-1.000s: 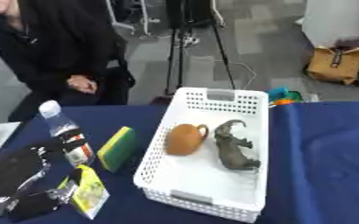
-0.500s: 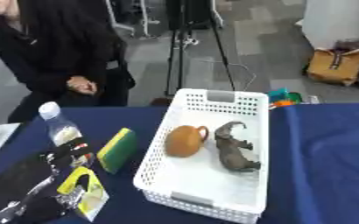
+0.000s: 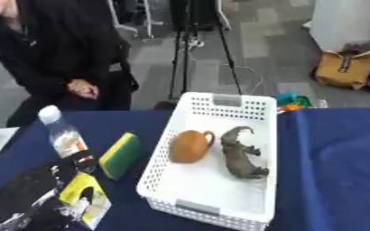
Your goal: Pick up objects on the table and place them in the box.
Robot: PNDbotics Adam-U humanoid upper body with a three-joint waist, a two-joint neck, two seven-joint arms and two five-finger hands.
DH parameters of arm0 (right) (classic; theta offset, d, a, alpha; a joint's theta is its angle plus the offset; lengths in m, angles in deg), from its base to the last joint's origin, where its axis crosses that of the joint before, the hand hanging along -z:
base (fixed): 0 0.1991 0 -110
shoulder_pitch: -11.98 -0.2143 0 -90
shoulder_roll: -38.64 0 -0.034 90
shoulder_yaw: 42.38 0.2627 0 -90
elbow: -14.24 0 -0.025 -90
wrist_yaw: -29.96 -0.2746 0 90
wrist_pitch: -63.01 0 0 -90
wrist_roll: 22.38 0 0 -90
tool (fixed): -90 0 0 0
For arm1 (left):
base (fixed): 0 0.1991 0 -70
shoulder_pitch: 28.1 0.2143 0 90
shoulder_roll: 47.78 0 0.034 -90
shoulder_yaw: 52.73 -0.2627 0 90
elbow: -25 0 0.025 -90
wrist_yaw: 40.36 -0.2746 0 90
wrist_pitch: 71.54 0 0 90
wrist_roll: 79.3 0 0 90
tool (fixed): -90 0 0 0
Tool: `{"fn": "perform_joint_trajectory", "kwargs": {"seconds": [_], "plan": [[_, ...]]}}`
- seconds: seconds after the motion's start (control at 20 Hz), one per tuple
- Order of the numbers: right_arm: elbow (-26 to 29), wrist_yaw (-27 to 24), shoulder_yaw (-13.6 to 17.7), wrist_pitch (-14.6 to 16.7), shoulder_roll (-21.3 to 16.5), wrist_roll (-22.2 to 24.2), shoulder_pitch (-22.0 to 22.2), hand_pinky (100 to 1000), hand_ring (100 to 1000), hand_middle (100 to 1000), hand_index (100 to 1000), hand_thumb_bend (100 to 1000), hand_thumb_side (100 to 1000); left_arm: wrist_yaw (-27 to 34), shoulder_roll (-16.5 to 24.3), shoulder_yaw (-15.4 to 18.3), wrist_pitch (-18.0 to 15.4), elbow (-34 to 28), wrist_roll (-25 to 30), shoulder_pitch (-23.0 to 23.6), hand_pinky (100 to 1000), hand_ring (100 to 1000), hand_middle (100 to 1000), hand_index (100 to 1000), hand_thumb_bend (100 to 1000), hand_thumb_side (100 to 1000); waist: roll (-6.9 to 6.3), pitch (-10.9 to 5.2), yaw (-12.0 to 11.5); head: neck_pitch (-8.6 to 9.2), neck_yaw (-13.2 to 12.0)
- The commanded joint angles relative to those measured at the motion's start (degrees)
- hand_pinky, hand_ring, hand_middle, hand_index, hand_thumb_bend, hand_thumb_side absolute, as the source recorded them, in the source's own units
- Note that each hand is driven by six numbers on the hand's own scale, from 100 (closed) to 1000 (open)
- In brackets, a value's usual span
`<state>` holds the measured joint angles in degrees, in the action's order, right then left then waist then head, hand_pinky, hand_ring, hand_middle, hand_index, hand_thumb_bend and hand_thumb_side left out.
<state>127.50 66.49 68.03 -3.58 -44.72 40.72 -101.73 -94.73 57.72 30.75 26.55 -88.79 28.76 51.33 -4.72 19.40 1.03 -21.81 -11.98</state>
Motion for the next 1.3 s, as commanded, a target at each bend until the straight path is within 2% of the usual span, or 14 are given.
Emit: {"fn": "perform_joint_trajectory", "kwargs": {"seconds": [0.05,0.3,0.65,1.3], "plan": [[1.3,-0.4,-0.2,0.1,-0.7,0.3,-0.9,414,388,321,467,100,955,-1.0,0.4,0.4,0.7,-0.8,0.3,-0.3,728,877,1000,1000,100,1000,0.36,-0.79,0.0,0.82,-0.3],[1.3,-0.5,-0.2,0.2,-0.6,0.4,-1.0,414,388,321,467,100,956,-1.8,-0.3,0.9,1.6,-0.8,-2.1,-0.4,720,872,1000,1000,100,1000,0.57,-0.68,0.0,1.06,-0.3],[1.3,-0.6,-0.2,0.2,-0.6,0.5,-1.1,414,387,321,468,100,956,-4.7,-1.8,1.7,4.1,-0.8,-4.6,-0.3,753,897,1000,1000,100,1000,0.95,-0.43,0.0,1.63,-0.3],[1.3,-0.7,-0.3,0.4,-0.6,0.7,-1.5,416,388,322,468,100,954,7.7,-3.2,1.9,4.6,-0.8,-3.0,0.0,774,920,1000,1000,100,1000,1.32,0.13,0.2,2.14,-0.3]]}}
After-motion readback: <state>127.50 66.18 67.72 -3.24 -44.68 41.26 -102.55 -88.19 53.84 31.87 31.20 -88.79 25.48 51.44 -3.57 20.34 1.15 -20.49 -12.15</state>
